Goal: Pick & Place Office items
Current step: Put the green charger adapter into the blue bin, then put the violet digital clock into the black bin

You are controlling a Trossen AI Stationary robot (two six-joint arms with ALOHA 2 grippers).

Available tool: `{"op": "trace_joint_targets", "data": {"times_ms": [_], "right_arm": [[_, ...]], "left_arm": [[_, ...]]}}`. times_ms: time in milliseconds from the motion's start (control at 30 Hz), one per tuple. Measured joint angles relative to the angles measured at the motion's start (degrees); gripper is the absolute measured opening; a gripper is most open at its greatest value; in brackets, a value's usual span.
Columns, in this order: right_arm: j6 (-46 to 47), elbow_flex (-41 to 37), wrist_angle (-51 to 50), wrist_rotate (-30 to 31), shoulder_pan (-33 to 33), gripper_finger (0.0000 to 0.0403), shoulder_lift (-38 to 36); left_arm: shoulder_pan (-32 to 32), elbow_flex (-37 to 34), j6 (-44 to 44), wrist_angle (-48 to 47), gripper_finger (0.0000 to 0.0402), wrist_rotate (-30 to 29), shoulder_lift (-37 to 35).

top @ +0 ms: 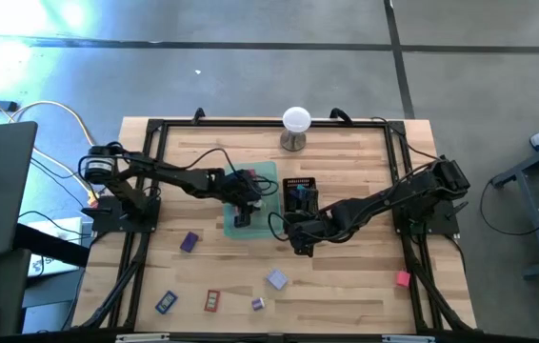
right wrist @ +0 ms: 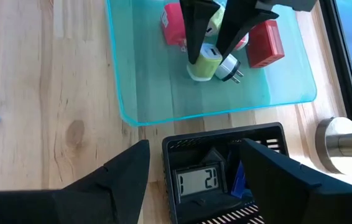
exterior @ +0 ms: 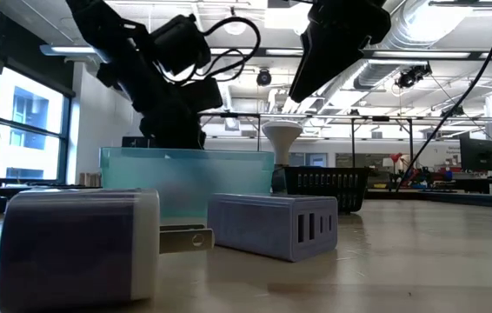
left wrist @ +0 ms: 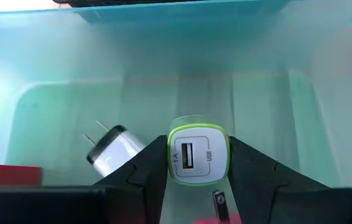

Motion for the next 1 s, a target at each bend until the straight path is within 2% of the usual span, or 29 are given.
{"op": "trace_joint_targets", "data": {"times_ms": [333,567,733,867,1000], "right_arm": [[-0.2,0.0,0.0,0.02,0.0,0.0239,0.0],[-0.42,0.0,-0.02,0.0,0.0,0.0239,0.0],[-0.42,0.0,-0.17,0.0,0.0,0.0239,0.0],[-0.56,0.0,-0.3,0.0,0.0,0.0239,0.0],[-1.49,0.0,-0.24,0.0,0.0,0.0239,0.0]], "left_arm": [[-0.57,0.04,0.03,1.17,0.023,-0.59,-0.38],[-0.59,0.22,-5.73,0.13,0.0254,-7.99,-1.4],[-2.08,0.37,-5.55,-5.31,0.0255,-8.53,-8.07],[-3.28,0.42,-13.33,-12.25,0.0255,-8.44,-15.67],[-4.66,0.42,-20.0,-23.68,0.0255,-8.52,-22.12]]}}
